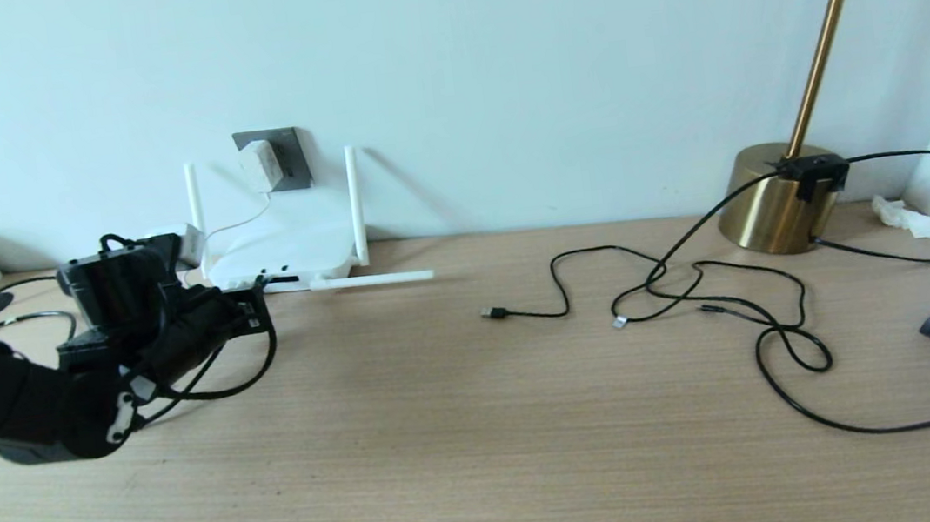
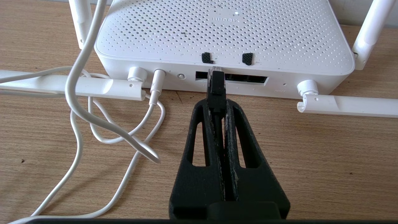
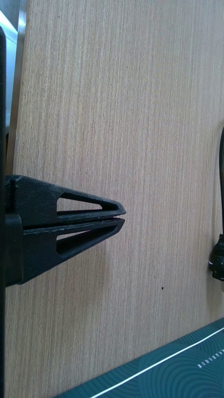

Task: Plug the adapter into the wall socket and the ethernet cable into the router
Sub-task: Plug cable into router interface

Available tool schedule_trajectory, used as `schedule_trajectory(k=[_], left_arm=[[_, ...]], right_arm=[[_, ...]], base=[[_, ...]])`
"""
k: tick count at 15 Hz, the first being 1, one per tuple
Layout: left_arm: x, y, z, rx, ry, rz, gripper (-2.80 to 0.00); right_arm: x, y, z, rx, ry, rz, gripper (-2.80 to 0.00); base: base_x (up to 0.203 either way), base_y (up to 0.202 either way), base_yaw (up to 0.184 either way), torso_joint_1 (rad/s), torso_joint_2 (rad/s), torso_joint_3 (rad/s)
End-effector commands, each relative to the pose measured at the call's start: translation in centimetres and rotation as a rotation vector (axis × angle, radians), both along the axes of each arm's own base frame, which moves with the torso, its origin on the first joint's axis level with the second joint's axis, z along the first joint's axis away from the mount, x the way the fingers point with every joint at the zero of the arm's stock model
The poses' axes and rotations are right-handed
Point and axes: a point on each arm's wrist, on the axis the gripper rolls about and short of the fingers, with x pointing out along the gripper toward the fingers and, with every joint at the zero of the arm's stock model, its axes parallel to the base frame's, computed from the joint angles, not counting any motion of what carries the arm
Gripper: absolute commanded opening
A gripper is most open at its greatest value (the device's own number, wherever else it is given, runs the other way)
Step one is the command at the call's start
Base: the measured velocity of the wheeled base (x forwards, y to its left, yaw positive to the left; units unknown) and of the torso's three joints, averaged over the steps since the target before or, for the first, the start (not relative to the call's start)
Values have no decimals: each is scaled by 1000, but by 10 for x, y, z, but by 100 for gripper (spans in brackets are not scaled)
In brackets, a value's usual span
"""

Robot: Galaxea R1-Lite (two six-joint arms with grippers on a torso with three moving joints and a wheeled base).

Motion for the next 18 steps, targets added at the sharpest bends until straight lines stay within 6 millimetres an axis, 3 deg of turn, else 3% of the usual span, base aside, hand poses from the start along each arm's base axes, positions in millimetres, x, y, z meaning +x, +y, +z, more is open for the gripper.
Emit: schedule_trajectory(k=[1, 18], left_arm=[[0, 0, -1, -5, -1, 1, -280], [-1, 4, -3, -8, 9, 0, -280]], right_arm=[[0, 0, 0, -1, 2, 0, -280], [0, 0, 0, -1, 2, 0, -280]], base=[[0, 0, 0, 0, 0, 0], [0, 0, 0, 0, 0, 0]])
